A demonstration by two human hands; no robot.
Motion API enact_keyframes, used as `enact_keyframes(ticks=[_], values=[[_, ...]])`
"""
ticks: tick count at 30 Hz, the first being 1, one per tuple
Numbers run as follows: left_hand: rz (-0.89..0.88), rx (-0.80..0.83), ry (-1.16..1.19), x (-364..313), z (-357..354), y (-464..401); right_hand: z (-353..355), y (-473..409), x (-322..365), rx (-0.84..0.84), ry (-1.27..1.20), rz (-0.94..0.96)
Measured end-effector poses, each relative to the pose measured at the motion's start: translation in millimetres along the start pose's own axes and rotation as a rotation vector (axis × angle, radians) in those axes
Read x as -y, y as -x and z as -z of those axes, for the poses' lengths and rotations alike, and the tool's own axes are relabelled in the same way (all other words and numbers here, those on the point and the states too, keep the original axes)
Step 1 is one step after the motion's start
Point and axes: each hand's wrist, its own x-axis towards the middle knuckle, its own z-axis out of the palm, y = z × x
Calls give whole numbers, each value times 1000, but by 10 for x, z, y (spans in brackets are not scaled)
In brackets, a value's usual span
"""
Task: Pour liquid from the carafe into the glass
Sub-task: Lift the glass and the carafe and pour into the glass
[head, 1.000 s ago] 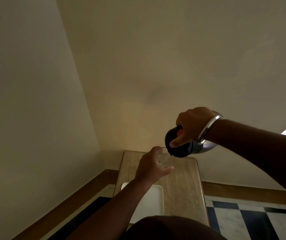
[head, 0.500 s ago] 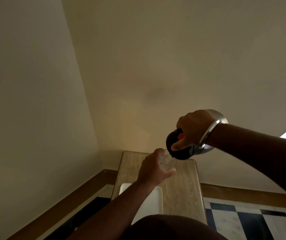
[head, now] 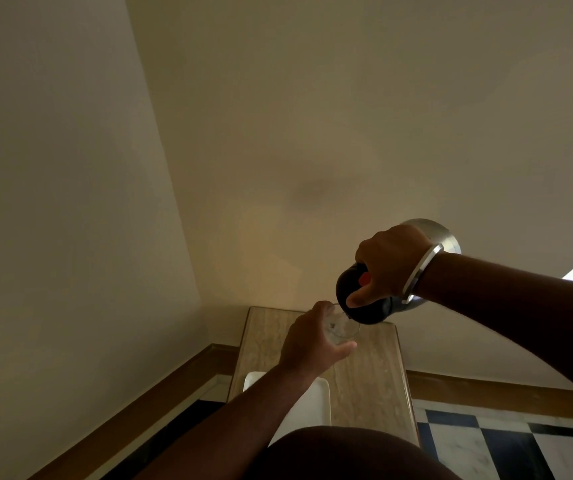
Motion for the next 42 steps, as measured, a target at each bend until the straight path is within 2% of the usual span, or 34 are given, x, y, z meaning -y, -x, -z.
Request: enact_keyframes(ticks=[34,38,42], values=[[10,0,-53,-32,-37,21,-47,46,25,-46,76,11],[24,4,-37,-32,-31,0,-87,74,-26,-41,-20,-20],[78,6,-31,-35,-9,-21,-167,89,-134,-11,-236,-83]])
